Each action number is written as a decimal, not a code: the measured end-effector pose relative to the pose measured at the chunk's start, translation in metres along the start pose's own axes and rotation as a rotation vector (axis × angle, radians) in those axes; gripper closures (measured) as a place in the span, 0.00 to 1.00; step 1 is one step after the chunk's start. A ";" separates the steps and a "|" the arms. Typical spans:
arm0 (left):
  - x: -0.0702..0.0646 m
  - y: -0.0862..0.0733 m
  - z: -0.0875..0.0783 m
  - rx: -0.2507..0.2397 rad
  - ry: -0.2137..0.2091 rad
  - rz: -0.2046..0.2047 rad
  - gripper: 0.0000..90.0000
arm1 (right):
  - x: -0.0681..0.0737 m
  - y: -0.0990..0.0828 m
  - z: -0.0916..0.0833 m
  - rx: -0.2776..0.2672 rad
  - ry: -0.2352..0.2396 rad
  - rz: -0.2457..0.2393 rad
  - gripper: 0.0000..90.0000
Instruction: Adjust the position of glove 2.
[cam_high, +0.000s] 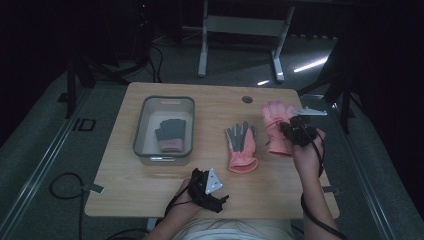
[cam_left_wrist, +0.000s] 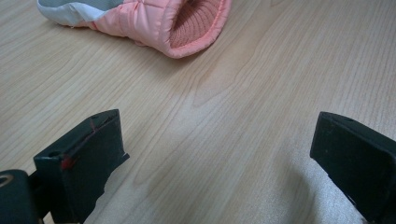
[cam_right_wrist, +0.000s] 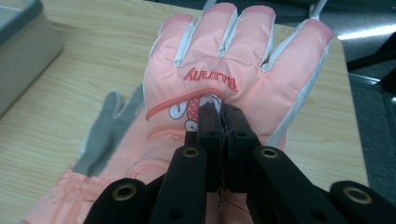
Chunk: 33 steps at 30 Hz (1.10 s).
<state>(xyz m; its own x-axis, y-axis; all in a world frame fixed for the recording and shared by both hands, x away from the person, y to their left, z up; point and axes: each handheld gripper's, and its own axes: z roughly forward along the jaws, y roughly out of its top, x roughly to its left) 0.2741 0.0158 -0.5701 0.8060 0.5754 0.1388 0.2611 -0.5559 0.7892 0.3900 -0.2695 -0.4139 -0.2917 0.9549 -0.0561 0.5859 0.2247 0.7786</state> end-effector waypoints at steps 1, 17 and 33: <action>0.000 0.000 0.000 -0.002 0.001 -0.001 0.03 | 0.000 0.000 0.000 0.000 0.000 0.000 0.97; 0.000 0.000 0.000 -0.004 -0.002 0.000 0.03 | 0.062 0.022 0.006 -0.028 0.037 -0.035 0.97; 0.000 -0.001 -0.001 -0.008 -0.008 -0.004 0.03 | 0.094 -0.004 0.034 0.059 0.066 -0.027 0.97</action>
<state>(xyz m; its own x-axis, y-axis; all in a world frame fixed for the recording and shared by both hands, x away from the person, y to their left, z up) 0.2735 0.0165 -0.5702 0.8092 0.5729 0.1304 0.2602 -0.5484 0.7947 0.3856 -0.1739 -0.4439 -0.3559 0.9339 -0.0340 0.6204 0.2634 0.7387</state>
